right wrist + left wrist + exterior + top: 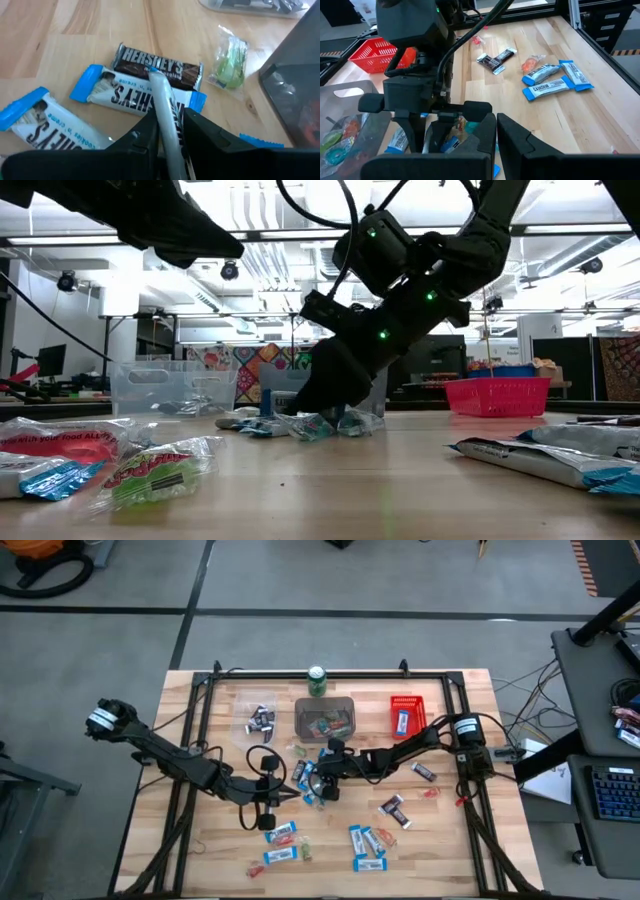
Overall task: Organize candy in baskets
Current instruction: Put the white chocolate bar into the red bin
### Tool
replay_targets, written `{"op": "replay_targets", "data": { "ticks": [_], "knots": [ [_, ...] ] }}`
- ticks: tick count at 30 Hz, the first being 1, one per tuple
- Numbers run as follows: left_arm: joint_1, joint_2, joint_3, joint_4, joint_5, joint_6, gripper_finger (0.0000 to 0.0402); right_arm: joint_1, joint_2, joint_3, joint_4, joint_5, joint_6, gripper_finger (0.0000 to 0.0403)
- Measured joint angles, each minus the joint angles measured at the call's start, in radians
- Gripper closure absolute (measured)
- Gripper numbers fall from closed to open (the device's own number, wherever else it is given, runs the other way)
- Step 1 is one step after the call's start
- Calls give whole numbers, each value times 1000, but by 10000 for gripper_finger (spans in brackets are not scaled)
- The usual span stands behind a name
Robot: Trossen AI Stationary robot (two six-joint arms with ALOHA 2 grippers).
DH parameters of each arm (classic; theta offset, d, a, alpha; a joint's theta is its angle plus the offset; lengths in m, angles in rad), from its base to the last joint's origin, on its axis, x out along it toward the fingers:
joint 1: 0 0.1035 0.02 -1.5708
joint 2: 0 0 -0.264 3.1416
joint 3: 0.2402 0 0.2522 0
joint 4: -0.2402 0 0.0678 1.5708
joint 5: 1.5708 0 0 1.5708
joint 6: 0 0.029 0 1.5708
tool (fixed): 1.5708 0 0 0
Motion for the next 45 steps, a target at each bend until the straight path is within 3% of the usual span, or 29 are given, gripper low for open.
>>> {"op": "replay_targets", "data": {
  "ticks": [12, 23, 37, 45],
  "knots": [
    [1, 0, 0, 0, 0, -5, 402, 14, -1, 104, -199, 4, 0, 371],
    [0, 0, -1, -4, 0, -12, 402, 22, -41, 182, -385, 7, 6, 377],
    [1, -1, -1, -19, 0, -45, 402, 15, -366, 158, -783, 15, 69, 378],
    [1, 0, -1, -14, 0, -45, 402, -73, -577, 32, -1023, 260, 147, 378]
  ]
}}
